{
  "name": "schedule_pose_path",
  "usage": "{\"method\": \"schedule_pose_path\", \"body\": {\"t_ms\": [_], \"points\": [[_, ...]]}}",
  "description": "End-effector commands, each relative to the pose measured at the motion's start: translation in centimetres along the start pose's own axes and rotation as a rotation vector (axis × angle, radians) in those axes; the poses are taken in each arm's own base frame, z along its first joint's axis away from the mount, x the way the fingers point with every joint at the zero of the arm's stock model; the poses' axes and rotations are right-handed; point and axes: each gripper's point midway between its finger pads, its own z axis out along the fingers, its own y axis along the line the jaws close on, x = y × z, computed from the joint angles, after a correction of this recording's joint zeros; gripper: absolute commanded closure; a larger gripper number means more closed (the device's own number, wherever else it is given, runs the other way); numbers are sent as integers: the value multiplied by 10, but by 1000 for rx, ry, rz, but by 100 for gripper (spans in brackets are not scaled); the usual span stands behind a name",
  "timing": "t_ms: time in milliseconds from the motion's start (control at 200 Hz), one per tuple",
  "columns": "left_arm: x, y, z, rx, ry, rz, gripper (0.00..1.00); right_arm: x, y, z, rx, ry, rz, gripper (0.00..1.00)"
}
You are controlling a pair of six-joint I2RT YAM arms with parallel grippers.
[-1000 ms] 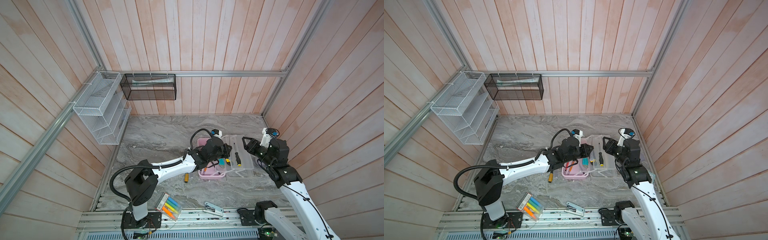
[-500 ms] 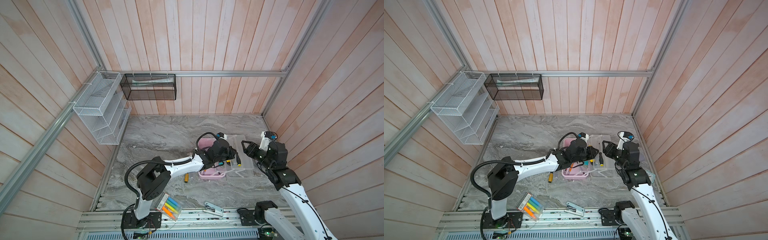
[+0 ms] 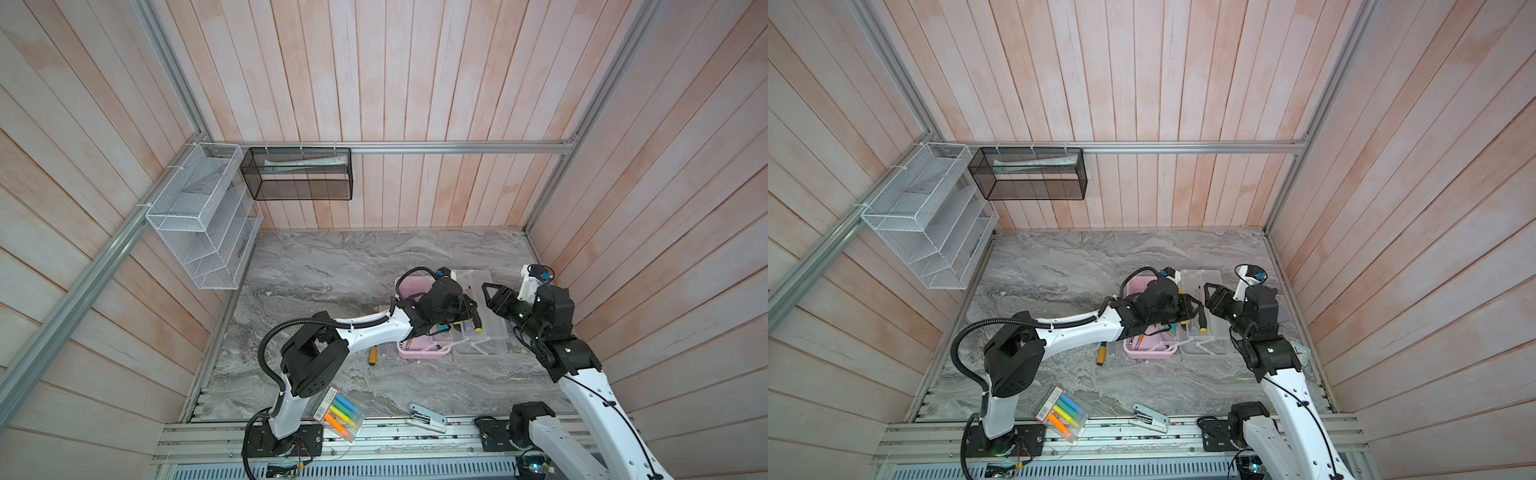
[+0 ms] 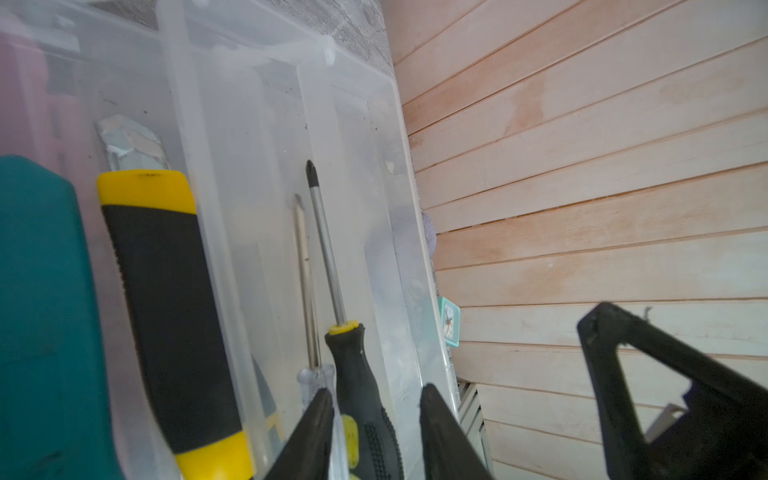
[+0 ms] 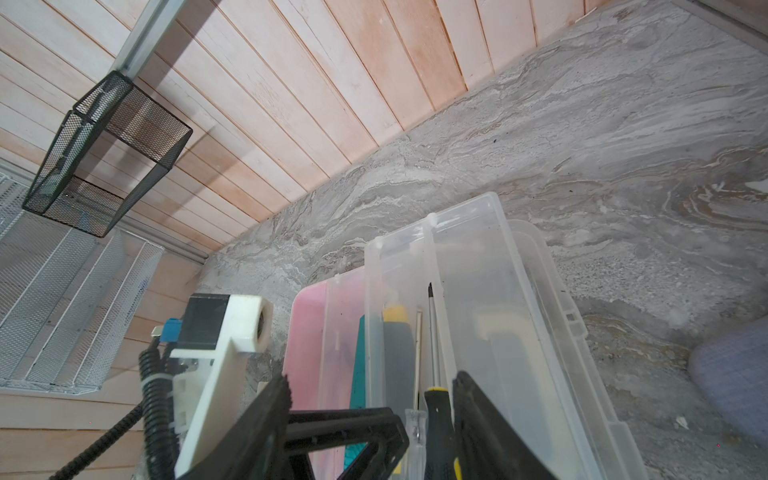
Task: Pack the tool kit
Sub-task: 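Open and withdraw the left gripper while the right gripper lowers the lid, then grasp the black screwdriver with yellow handle with the left gripper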
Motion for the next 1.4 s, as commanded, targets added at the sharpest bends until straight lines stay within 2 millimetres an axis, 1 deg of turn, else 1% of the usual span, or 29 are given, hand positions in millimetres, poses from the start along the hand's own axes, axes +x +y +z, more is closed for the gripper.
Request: {"method": "schedule_pose_path", "body": {"t_ms": [0, 80, 140, 215, 280, 340, 370, 415, 450, 460, 475, 560, 625, 725, 790, 865, 945, 1040, 1150, 1240, 1395], "points": [[-4, -2, -1, -10, -10, 10, 61, 5, -2, 0, -5, 12, -14, 38], [-10, -4, -7, -13, -31, 37, 58, 3, -1, 0, -8, 7, -17, 38], [-18, -5, -15, -19, -60, 68, 54, 1, 1, -1, -10, 6, -22, 38], [-32, -6, -33, -38, -112, 130, 51, -1, 4, 0, -21, 9, -28, 38], [-47, -1, -55, -72, -177, 181, 46, -2, 7, 1, -31, 15, -33, 38], [-58, 9, -76, -127, -215, 227, 45, -4, 11, 2, -44, 20, -40, 37], [-63, 15, -86, -161, -231, 254, 43, -4, 14, 2, -53, 24, -47, 37], [-65, 23, -101, -212, -237, 295, 42, -5, 18, 2, -65, 28, -58, 37], [-64, 33, -112, -268, -233, 318, 41, -6, 21, 2, -68, 29, -64, 37], [-74, 43, -117, -295, -249, 311, 41, -6, 21, 2, -68, 29, -66, 37], [-76, 49, -123, -319, -251, 319, 41, -6, 22, 3, -68, 32, -68, 37], [-73, 79, -150, -459, -239, 348, 39, -3, 30, 6, -69, 45, -95, 35], [-64, 102, -169, -543, -217, 353, 39, 2, 38, 8, -66, 54, -121, 35], [-45, 130, -192, -619, -181, 321, 39, 12, 50, 14, -56, 73, -163, 34], [-29, 147, -202, -641, -153, 285, 39, 20, 58, 18, -53, 92, -186, 33], [-11, 164, -212, -667, -118, 240, 39, 28, 65, 22, -60, 115, -198, 33], [4, 185, -222, -710, -97, 202, 40, 36, 68, 26, -63, 138, -199, 34], [18, 201, -224, -718, -79, 175, 43, 43, 70, 30, -69, 155, -191, 35], [29, 210, -215, -708, -51, 166, 49, 50, 72, 33, -75, 169, -186, 36], [31, 214, -207, -702, -39, 167, 52, 53, 73, 33, -74, 174, -186, 37], [32, 223, -193, -689, -12, 165, 55, 53, 72, 30, -69, 166, -178, 38]]}}
